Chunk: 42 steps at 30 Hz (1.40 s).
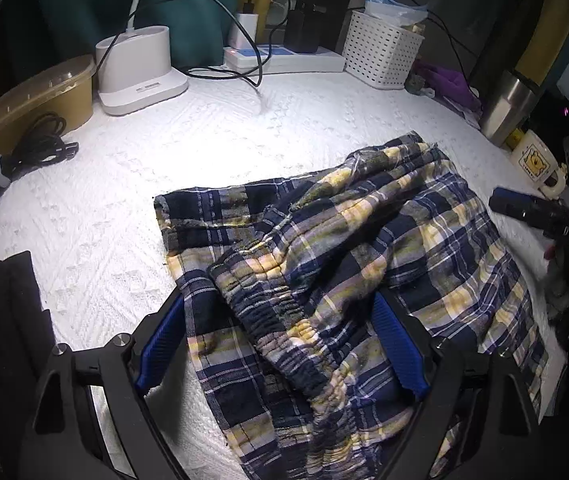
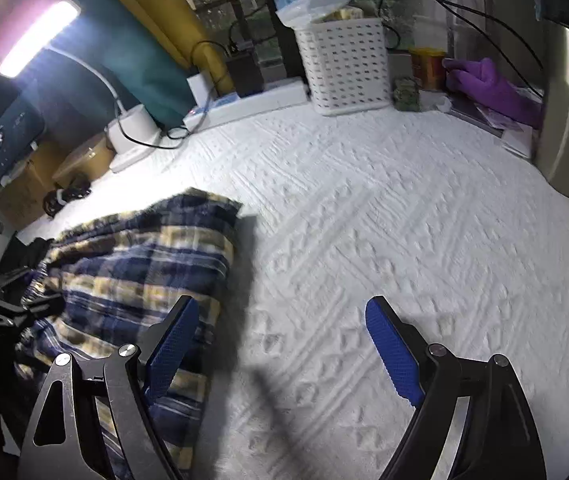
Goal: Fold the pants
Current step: 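Grasp the pants edge with the left gripper while the right gripper grasps beside it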
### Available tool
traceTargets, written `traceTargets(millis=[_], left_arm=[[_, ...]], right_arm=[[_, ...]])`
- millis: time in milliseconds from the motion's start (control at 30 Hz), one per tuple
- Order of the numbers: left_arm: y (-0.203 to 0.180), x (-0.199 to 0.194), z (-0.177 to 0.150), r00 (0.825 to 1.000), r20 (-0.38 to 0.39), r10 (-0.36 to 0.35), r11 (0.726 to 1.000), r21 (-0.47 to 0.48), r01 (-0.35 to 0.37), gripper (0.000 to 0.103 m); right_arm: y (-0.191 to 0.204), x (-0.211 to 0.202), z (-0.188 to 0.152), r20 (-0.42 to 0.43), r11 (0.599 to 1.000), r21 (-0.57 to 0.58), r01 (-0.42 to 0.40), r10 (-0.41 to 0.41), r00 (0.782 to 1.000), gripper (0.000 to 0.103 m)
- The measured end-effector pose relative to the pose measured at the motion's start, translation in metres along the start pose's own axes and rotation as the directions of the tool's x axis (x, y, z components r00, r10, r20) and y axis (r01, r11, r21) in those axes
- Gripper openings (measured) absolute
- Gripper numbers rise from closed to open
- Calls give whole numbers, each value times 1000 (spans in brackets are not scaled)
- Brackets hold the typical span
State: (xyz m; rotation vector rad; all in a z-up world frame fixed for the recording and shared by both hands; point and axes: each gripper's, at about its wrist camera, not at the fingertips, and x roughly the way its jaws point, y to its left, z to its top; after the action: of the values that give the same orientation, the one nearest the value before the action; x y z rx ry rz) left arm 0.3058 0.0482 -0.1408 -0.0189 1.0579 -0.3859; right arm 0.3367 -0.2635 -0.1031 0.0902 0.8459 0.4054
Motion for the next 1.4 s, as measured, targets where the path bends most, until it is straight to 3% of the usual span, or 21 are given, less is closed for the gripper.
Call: traceTargets(millis=[233,300,467,600,1067,1133,1200,1400], left_arm=[[-2,4,7,1000,2,-10,1000,8,10,88],[-4,2,7,999,-7,-48,999,5,49,76],[-16,5,2,1000,28,-13,996,92,11,74],[-16,6,8,999,21,-24,997,78,22,59],[-18,2,2,999,41,-11,996,84,7,53],[-23,0,2,999,48,-12,996,89,7,46],[-28,-3,1,998,59,-16,996,90,10,40],[-43,-17,-2,995,100,0,993,119,-12,34]], right_arm=[[29,25,13,-28,993,-45,-105,104,994,86],[39,29,15,-42,987,-54,-151,149,988,86],[53,40,17,-58,982,-89,-166,161,985,85],[61,46,20,-66,977,-103,-185,179,982,82],[74,49,16,-83,967,-179,-183,171,982,84],[78,50,16,-85,964,-190,-188,174,981,80],[80,49,15,-79,961,-206,-185,172,982,57],[90,41,12,-70,956,-227,-187,175,982,30]])
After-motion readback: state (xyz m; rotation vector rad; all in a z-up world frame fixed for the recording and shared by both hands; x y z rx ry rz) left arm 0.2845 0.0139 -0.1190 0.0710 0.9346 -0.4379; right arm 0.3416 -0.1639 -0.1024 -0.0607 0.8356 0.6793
